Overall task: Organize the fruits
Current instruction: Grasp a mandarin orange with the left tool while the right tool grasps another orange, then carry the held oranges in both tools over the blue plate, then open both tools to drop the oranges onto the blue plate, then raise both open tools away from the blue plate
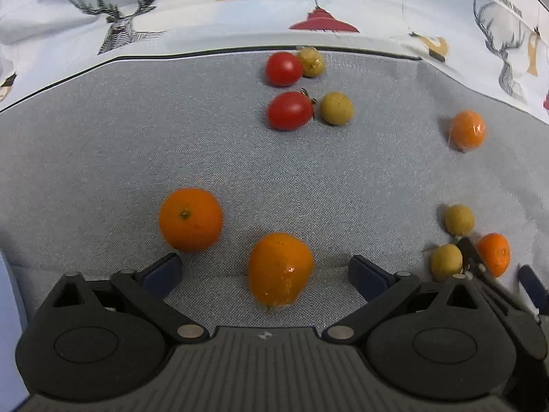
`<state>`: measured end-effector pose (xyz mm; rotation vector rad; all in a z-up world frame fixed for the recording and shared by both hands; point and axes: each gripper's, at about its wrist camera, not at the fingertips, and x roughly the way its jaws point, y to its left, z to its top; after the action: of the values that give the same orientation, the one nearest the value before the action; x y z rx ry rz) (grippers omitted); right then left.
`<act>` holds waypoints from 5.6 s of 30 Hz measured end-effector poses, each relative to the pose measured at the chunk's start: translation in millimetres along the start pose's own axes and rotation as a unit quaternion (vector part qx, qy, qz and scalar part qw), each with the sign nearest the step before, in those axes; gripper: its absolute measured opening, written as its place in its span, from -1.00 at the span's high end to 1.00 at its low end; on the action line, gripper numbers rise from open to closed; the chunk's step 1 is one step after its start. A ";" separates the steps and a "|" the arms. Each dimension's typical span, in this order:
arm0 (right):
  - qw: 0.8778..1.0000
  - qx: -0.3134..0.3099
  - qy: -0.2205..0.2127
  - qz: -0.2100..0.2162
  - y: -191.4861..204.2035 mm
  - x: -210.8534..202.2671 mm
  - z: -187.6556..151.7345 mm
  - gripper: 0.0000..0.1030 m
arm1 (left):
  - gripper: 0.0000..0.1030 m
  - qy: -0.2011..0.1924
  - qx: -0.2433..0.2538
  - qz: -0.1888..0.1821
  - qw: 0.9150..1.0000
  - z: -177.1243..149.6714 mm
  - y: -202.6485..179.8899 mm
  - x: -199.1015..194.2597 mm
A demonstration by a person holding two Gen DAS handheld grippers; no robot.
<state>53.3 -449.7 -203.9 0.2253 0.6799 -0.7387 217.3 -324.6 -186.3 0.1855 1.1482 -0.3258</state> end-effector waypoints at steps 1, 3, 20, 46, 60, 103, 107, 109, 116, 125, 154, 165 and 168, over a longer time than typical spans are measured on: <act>1.000 -0.004 0.002 0.001 0.2 -0.6 0.4 -0.99 | -0.58 -0.005 -0.012 0.000 1.000 -1.3 3.2 -5.1; 1.000 -0.002 0.005 0.004 -1.4 -4.1 0.5 -0.77 | -0.03 -0.003 -0.021 -0.008 1.000 -1.9 7.1 -12.7; 0.997 0.032 -0.061 -0.015 -21.0 -70.4 13.7 0.30 | 0.28 -0.015 -0.016 -0.036 0.999 -61.7 74.6 -133.9; 0.930 -0.217 -0.026 0.295 143.8 -414.7 -102.0 0.29 | 0.28 -0.101 -0.103 -0.004 0.990 -265.0 274.9 -325.9; 0.924 -0.249 -0.036 0.287 159.5 -433.0 -111.0 0.29 | 0.28 -0.111 -0.122 -0.022 0.986 -268.1 294.3 -329.6; 0.914 -0.296 0.011 0.275 308.8 -239.4 -65.8 -0.63 | -0.99 -0.121 -0.056 0.045 0.990 -111.0 314.2 -167.8; 0.914 -0.299 0.016 0.273 283.0 -275.4 -70.9 -0.71 | -0.99 -0.121 -0.051 0.054 0.990 -142.0 310.5 -199.6; 0.915 -0.293 0.026 0.276 262.4 -298.8 -78.0 -0.82 | -0.99 -0.113 -0.054 0.055 0.991 -163.0 306.4 -216.4; 0.927 -0.250 0.032 0.278 205.7 -373.3 -99.1 -0.91 | -0.99 -0.120 -0.053 0.078 0.988 -239.9 294.2 -278.1; 0.929 -0.232 -0.026 0.286 167.9 -427.9 -108.0 -0.93 | -0.99 -0.155 -0.053 0.081 0.983 -274.3 271.1 -322.1; 0.931 -0.205 -0.068 0.294 142.3 -454.6 -106.6 -0.95 | -0.99 -0.186 -0.031 0.094 0.977 -289.7 252.0 -351.1; 0.929 -0.205 -0.048 0.305 147.9 -441.6 -109.6 -0.95 | -0.99 -0.166 -0.019 0.100 0.981 -282.4 249.9 -336.4; 0.930 -0.201 -0.038 0.306 148.4 -433.7 -109.8 -0.95 | -0.99 -0.158 -0.014 0.103 0.982 -278.0 247.3 -329.1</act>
<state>-132.5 -59.6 -15.6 0.0227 0.6257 -0.0015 -58.5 45.3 -2.1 0.2166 0.8113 -0.1486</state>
